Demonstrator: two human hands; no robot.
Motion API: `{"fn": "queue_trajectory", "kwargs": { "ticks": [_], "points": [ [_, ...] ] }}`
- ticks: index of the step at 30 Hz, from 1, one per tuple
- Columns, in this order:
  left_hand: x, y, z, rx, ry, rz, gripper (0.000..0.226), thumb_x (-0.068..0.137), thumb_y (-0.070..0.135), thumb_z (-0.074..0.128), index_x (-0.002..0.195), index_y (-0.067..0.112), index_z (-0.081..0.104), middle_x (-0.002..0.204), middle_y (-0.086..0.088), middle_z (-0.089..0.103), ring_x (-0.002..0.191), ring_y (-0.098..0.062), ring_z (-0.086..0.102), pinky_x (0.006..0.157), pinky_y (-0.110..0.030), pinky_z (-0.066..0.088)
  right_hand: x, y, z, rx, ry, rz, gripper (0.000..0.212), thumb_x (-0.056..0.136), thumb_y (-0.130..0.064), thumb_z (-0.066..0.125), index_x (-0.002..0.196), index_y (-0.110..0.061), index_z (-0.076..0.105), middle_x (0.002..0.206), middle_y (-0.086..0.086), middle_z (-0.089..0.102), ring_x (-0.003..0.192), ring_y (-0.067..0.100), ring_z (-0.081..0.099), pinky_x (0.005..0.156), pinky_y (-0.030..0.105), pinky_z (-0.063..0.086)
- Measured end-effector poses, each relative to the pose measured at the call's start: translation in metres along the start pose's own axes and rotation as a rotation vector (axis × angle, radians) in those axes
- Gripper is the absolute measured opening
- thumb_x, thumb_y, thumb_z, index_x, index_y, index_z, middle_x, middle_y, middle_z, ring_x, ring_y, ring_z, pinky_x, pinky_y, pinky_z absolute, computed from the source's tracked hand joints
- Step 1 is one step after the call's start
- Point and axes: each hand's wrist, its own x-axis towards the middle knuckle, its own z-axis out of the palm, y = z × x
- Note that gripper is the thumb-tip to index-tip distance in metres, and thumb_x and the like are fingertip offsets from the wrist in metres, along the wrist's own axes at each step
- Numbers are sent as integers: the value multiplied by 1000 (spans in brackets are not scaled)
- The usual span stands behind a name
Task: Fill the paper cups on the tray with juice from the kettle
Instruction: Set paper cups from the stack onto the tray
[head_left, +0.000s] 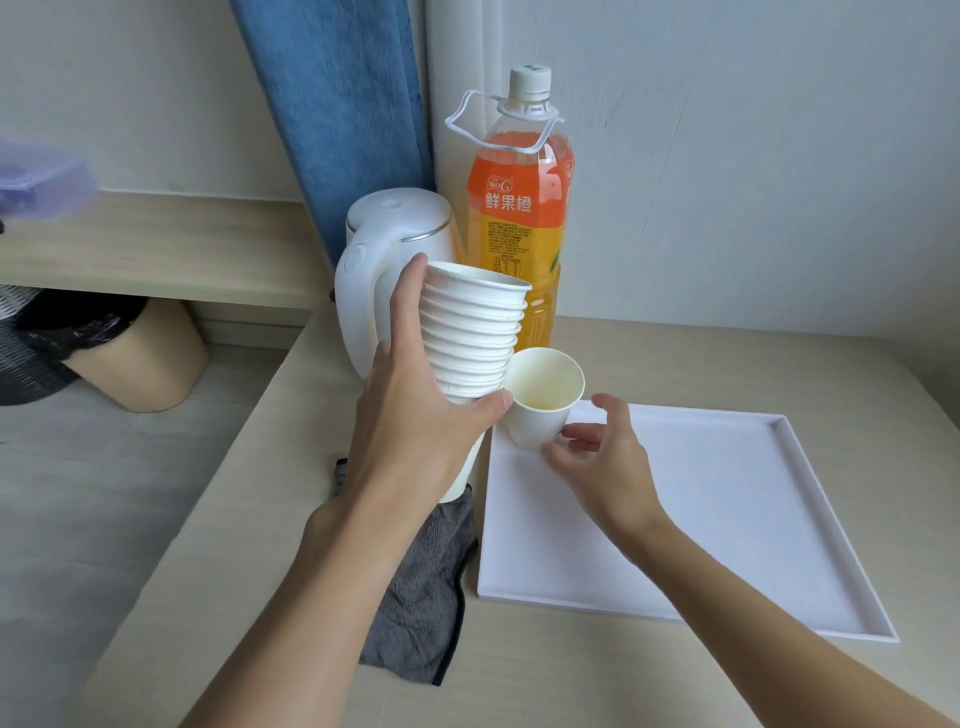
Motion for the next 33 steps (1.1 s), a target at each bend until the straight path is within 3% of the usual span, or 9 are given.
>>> {"fn": "queue_trajectory", "kwargs": {
  "ticks": [3, 7, 13, 19, 22, 24, 26, 30, 33],
  "points": [
    [1, -3, -1, 4, 7, 6, 117, 72, 16, 90, 151, 58, 14, 144, 27, 40, 124, -17, 56, 98, -51, 54, -5, 6, 14, -54, 91, -10, 53, 85, -27, 70, 129, -21, 43, 114, -3, 67, 105, 17, 61, 97, 44, 47],
    [2, -3, -1, 4, 9, 11, 118, 73, 16, 90, 152, 57, 13, 144, 27, 39, 125, -14, 54, 101, -48, 53, -10, 12, 23, -224, 108, -95, 33, 87, -27, 64, 117, -24, 53, 114, -10, 63, 112, 15, 55, 101, 42, 37],
    [3, 0, 2, 12, 3, 4, 117, 72, 19, 90, 148, 61, 11, 144, 19, 47, 123, -19, 58, 99, -50, 53, -10, 10, 22, -265, 64, -103, 53, 86, -26, 63, 135, -25, 42, 128, -13, 57, 121, 16, 48, 102, 38, 28],
    [2, 1, 4, 7, -18, -6, 119, 73, 17, 90, 150, 60, 10, 136, 20, 44, 122, -19, 57, 101, -48, 53, -10, 7, 14, -303, -23, -99, 57, 87, -21, 60, 140, -24, 39, 134, -10, 55, 124, 17, 46, 105, 38, 28],
    [0, 3, 4, -7, -26, 3, 119, 72, 16, 90, 150, 59, 12, 138, 22, 44, 122, -17, 57, 100, -49, 54, -13, 0, 4, -157, 31, -71, 51, 90, -16, 58, 138, -21, 43, 127, -4, 59, 118, 18, 52, 104, 42, 39],
    [-3, 5, 4, -11, -40, 9, 119, 72, 17, 90, 149, 61, 12, 139, 21, 46, 122, -17, 58, 98, -50, 55, -17, -13, -7, -14, 112, -96, 38, 93, -13, 54, 130, -20, 48, 112, -7, 62, 109, 14, 56, 88, 20, 48],
    [-8, 8, 4, -17, -53, 15, 118, 71, 19, 90, 147, 64, 13, 137, 22, 47, 121, -15, 58, 96, -50, 56, -24, -30, -24, 106, 113, -164, 31, 96, -12, 52, 125, -23, 50, 101, -10, 63, 99, 7, 58, 70, 5, 43],
    [-18, 13, 3, -40, -69, 47, 109, 66, 32, 89, 147, 63, 22, 134, 17, 57, 121, -15, 60, 95, -49, 57, -45, -60, -56, 221, -53, -377, 35, 99, -20, 51, 129, -37, 47, 98, -10, 65, 92, 5, 60, 77, 16, 48],
    [-25, 18, 5, -5, -122, 62, 110, 69, 27, 90, 150, 61, 23, 133, 13, 58, 120, -18, 62, 94, -51, 56, -49, -68, -67, 296, -43, -421, 30, 99, -26, 51, 123, -45, 53, 94, -5, 64, 88, 10, 61, 81, 29, 50]
  ]
}}
